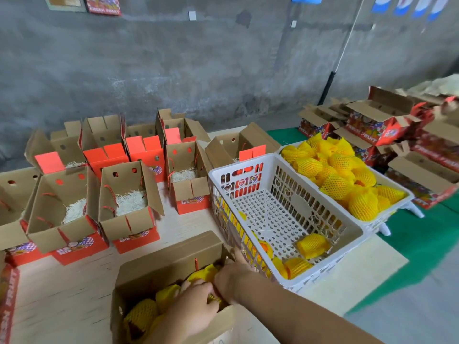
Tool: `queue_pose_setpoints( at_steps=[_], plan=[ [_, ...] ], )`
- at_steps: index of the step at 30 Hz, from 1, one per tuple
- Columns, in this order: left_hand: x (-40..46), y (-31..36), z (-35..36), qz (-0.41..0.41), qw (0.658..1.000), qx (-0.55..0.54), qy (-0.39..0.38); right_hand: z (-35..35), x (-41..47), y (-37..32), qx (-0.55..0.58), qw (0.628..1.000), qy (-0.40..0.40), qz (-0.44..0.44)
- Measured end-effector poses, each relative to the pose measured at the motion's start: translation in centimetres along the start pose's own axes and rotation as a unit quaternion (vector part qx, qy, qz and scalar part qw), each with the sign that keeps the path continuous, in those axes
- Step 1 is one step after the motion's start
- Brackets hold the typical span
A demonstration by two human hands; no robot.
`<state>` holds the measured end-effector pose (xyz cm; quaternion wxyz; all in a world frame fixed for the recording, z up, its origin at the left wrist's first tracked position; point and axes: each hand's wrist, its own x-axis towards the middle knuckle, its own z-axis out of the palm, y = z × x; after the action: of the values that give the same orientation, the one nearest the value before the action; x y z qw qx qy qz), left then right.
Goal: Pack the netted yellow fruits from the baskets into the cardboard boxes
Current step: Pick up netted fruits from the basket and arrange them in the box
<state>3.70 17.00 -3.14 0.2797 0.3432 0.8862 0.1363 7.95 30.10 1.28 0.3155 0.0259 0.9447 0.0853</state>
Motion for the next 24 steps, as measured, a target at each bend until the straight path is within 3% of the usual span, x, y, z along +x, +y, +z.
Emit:
queue_pose_setpoints(
  at_steps=[3,5,7,9,12,16,19,21,24],
  plan=[
    [0.3,1.0,-0.4,0.024,0.99,-0.076,0.115,1.0,-1.3,1.4,0.135,0.979,0.152,-0.026],
    [1.0,1.9,-0.6,0.051,0.962,-0.194,0.187,1.9,-2.2,2.8,0.276,0.925,0.26,-0.022],
    [2.0,4.1,-0.9,0.084,0.944,-0.245,0.205,2.5,-3.1,4.4,0.359,0.87,0.339,0.002],
    [3.4,7.0,-1.1,0.126,0.932,-0.261,0.216,3.0,-3.7,6.8,0.399,0.836,0.376,0.021],
    [6.1,11.5,-0.8,0.173,0.926,-0.242,0.234,4.3,-4.2,11.2,0.42,0.818,0.392,0.028],
    [10.1,16.0,-0.4,0.19,0.946,-0.171,0.202,6.3,-4.1,17.6,0.435,0.826,0.357,0.02],
    [12.5,17.5,-0.6,0.173,0.967,-0.056,0.181,8.2,-3.0,23.4,0.42,0.859,0.285,0.06],
    [13.8,18.0,-1.0,0.154,0.972,0.071,0.166,9.4,-1.7,27.0,0.362,0.913,0.163,0.095],
    [15.4,18.1,-1.6,0.119,0.966,0.169,0.158,11.0,1.1,30.2,0.237,0.968,-0.062,0.057]
  ],
)
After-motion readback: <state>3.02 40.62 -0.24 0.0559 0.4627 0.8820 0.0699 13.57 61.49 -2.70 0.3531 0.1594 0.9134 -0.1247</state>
